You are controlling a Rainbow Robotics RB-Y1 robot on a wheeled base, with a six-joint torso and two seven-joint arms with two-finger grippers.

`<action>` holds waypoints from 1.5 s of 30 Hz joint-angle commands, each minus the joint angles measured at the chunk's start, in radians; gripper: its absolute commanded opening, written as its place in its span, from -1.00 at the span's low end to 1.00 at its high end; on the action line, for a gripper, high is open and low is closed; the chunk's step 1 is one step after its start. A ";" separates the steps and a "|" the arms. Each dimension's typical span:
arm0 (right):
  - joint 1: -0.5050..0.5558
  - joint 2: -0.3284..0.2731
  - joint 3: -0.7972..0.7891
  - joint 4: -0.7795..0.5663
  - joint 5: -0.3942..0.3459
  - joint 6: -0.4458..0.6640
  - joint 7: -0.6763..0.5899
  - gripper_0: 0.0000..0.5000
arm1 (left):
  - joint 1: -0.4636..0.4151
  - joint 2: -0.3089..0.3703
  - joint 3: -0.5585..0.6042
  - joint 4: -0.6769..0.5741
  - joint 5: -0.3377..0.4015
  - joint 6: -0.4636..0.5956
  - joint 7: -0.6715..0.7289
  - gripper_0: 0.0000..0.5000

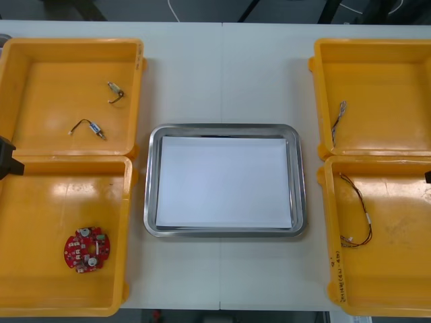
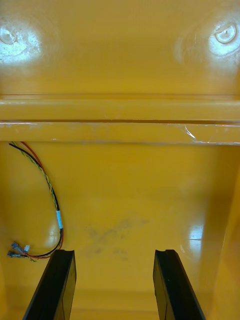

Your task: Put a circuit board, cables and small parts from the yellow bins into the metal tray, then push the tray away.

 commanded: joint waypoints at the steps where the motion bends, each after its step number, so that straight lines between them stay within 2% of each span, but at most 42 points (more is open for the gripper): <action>1: 0.011 0.008 0.010 -0.010 -0.003 0.002 -0.028 0.78 | 0.016 0.046 0.031 -0.024 0.002 0.006 -0.087 1.00; 24: 0.011 0.008 0.010 -0.010 -0.003 0.002 -0.028 0.78 | 0.016 0.046 0.031 -0.024 0.002 0.006 -0.087 1.00; 25: 0.011 0.008 0.010 -0.010 -0.003 0.002 -0.028 0.79 | 0.048 0.016 0.008 -0.015 0.004 0.006 -0.061 1.00; 27: -0.007 -0.006 -0.007 -0.017 -0.002 0.002 -0.028 0.78 | 0.054 0.000 0.009 -0.015 0.002 0.006 -0.061 1.00; 31: -0.012 -0.022 -0.032 -0.054 -0.014 0.002 -0.028 0.78 | 0.054 0.007 0.009 -0.020 0.002 0.006 -0.062 1.00; 37: 0.010 -0.022 -0.022 -0.066 -0.013 0.002 -0.028 0.78 | 0.059 0.011 0.009 -0.020 0.004 0.006 -0.125 1.00; 44: 0.033 -0.017 -0.021 -0.077 -0.013 0.002 -0.028 0.78 | 0.152 0.046 0.006 -0.018 0.025 0.005 -0.231 1.00; 45: 0.046 -0.017 -0.019 -0.082 -0.016 0.002 -0.028 0.78 | 0.171 0.054 0.003 -0.020 0.033 -0.024 -0.251 1.00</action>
